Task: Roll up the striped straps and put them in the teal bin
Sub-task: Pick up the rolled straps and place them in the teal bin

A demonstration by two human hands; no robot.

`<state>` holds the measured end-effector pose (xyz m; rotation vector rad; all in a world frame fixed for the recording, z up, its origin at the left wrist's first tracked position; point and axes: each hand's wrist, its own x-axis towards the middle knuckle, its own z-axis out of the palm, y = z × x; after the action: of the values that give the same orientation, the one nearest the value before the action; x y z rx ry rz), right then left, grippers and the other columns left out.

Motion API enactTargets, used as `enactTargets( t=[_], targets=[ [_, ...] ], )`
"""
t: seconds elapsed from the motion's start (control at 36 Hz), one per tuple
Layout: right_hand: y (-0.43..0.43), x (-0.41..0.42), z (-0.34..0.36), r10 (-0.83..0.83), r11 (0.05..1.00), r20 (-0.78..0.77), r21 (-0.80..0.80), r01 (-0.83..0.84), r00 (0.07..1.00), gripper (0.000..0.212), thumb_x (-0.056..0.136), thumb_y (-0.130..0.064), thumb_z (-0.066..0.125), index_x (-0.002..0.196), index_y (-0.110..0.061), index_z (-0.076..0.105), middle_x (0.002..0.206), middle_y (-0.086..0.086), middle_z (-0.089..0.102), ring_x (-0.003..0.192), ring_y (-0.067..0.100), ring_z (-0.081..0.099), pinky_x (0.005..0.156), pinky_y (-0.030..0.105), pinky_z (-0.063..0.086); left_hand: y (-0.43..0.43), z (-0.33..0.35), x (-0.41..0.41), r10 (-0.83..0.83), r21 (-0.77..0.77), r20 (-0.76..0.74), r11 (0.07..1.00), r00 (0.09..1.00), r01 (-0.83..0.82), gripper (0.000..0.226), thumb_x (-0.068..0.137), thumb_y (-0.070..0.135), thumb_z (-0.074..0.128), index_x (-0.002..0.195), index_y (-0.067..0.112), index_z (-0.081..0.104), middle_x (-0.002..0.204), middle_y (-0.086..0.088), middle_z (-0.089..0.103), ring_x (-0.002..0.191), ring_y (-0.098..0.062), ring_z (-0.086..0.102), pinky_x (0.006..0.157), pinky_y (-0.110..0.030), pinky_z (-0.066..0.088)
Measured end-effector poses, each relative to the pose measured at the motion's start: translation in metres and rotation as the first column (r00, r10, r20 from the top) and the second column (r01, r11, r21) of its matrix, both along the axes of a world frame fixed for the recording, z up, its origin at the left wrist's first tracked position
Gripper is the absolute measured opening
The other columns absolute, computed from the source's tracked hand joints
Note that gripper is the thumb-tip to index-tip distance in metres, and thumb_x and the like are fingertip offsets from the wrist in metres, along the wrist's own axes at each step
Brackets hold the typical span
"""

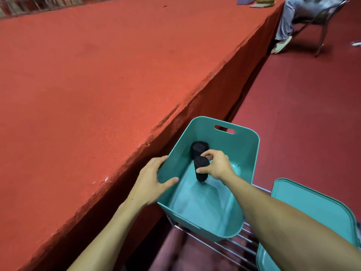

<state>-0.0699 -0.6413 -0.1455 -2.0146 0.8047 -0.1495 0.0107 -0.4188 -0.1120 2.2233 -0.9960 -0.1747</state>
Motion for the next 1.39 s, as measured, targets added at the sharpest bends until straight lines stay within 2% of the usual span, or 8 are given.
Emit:
enactTargets(
  t=[0.19,0.44,0.58,0.83,1.0,1.14,1.25,1.39],
  targets=[
    [-0.003,0.008,-0.024,-0.296,0.954,-0.073,0.032,0.299,0.952,0.050,0.063,-0.012,0.091,0.106,-0.019,0.066,0.105,0.010,0.067,0.093,0.029,0.063,0.080,0.031,0.052,0.002,-0.006,0.002,0.004,-0.032,-0.040,0.999,0.999,-0.005,0.065,0.077,0.030,0.082,0.136,0.019,0.055,0.124,0.014,0.054,0.113,-0.001,0.051,0.091,0.004,0.026],
    [-0.001,0.018,-0.046,-0.551,0.834,0.008,0.047,0.550,0.834,0.048,0.077,-0.010,0.082,0.120,-0.013,0.060,0.121,0.011,0.059,0.117,0.031,0.051,0.095,0.035,0.042,0.005,-0.016,0.005,-0.014,-0.111,-0.082,0.994,0.997,0.005,0.064,0.077,0.022,0.083,0.135,0.021,0.056,0.122,0.026,0.052,0.114,0.019,0.046,0.095,0.002,0.028],
    [-0.006,0.025,-0.052,-0.605,0.795,0.051,0.102,0.599,0.795,0.046,0.083,-0.009,0.076,0.124,-0.012,0.056,0.126,0.010,0.053,0.119,0.030,0.048,0.094,0.037,0.040,0.004,-0.015,0.006,-0.022,-0.098,-0.082,0.995,0.996,0.013,0.066,0.076,0.023,0.084,0.135,0.022,0.056,0.123,0.022,0.055,0.114,0.005,0.053,0.097,-0.001,0.031],
    [-0.012,0.039,-0.057,-0.630,0.775,0.100,0.137,0.617,0.770,0.048,0.082,-0.010,0.078,0.126,-0.011,0.057,0.127,0.013,0.053,0.120,0.030,0.048,0.096,0.035,0.039,0.004,-0.013,0.007,-0.025,-0.082,-0.108,0.996,0.994,0.016,0.068,0.075,0.025,0.085,0.137,0.020,0.055,0.123,0.014,0.058,0.114,0.000,0.056,0.099,-0.011,0.038],
    [-0.013,0.048,-0.067,-0.639,0.767,0.099,0.163,0.621,0.763,0.051,0.079,-0.009,0.080,0.125,-0.010,0.058,0.123,0.013,0.055,0.117,0.028,0.051,0.100,0.034,0.039,0.003,-0.011,0.004,-0.018,-0.087,-0.132,0.996,0.991,0.007,0.071,0.070,0.042,0.073,0.136,0.020,0.056,0.122,0.014,0.058,0.113,0.001,0.056,0.101,-0.015,0.040],
    [-0.017,0.052,-0.071,-0.674,0.734,0.097,0.200,0.649,0.732,0.046,0.077,-0.008,0.081,0.118,-0.011,0.060,0.117,0.012,0.056,0.106,0.025,0.055,0.091,0.030,0.041,0.002,-0.011,0.004,-0.017,-0.095,-0.137,0.995,0.990,0.004,0.071,0.070,0.040,0.075,0.135,0.020,0.057,0.122,0.014,0.059,0.113,0.000,0.057,0.101,-0.017,0.041],
    [-0.017,0.052,-0.078,-0.675,0.731,0.098,0.221,0.645,0.731,0.045,0.079,-0.005,0.078,0.119,-0.009,0.058,0.112,0.010,0.054,0.092,0.017,0.049,0.072,0.014,0.032,0.002,-0.011,0.004,-0.021,-0.094,-0.140,0.996,0.990,0.008,0.070,0.071,0.040,0.075,0.136,0.020,0.056,0.123,0.015,0.058,0.114,0.001,0.056,0.101,-0.015,0.040],
    [-0.016,0.052,-0.086,-0.666,0.737,0.091,0.235,0.634,0.740,0.048,0.079,-0.009,0.080,0.121,-0.010,0.056,0.105,0.008,0.054,0.087,0.017,0.050,0.075,0.022,0.036,0.002,-0.011,0.005,-0.021,-0.089,-0.129,0.996,0.991,0.009,0.069,0.074,0.031,0.082,0.136,0.019,0.056,0.124,0.014,0.057,0.115,0.002,0.054,0.102,-0.012,0.038]
  ],
)
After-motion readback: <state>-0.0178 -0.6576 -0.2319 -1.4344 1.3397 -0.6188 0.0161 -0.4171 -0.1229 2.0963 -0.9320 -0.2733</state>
